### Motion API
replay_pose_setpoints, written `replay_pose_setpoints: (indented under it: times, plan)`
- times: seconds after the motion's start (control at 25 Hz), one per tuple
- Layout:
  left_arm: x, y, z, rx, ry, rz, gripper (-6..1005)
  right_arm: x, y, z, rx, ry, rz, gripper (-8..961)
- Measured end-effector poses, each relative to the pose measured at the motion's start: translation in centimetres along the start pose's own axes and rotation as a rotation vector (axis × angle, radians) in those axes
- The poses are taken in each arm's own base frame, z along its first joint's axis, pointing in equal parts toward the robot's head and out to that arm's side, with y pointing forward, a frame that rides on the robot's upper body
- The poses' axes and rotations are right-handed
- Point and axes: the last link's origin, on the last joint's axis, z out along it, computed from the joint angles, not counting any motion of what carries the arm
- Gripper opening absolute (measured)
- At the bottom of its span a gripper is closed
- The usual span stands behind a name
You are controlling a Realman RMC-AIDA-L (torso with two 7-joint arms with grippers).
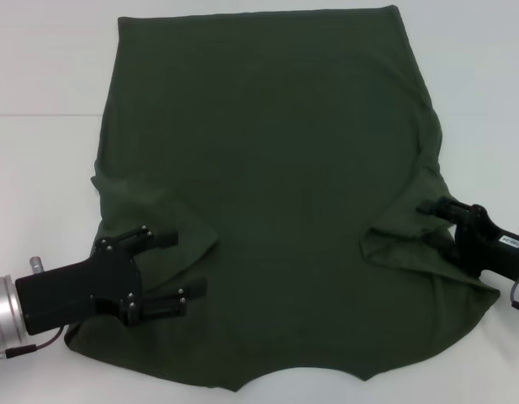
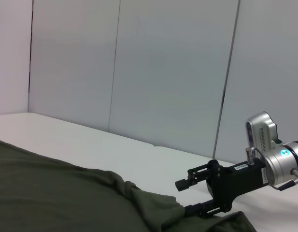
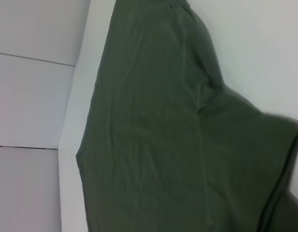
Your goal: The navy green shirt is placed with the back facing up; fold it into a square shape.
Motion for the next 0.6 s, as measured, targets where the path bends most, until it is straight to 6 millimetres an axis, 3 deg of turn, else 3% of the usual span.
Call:
replay_pose_setpoints:
  times: [0.6]
  plan:
    - [-0.1,0.1,-0.2,0.006,-0.001,-0.003,883,-0.3,1.0,1.6,0.025,-0.018,-0.034,591]
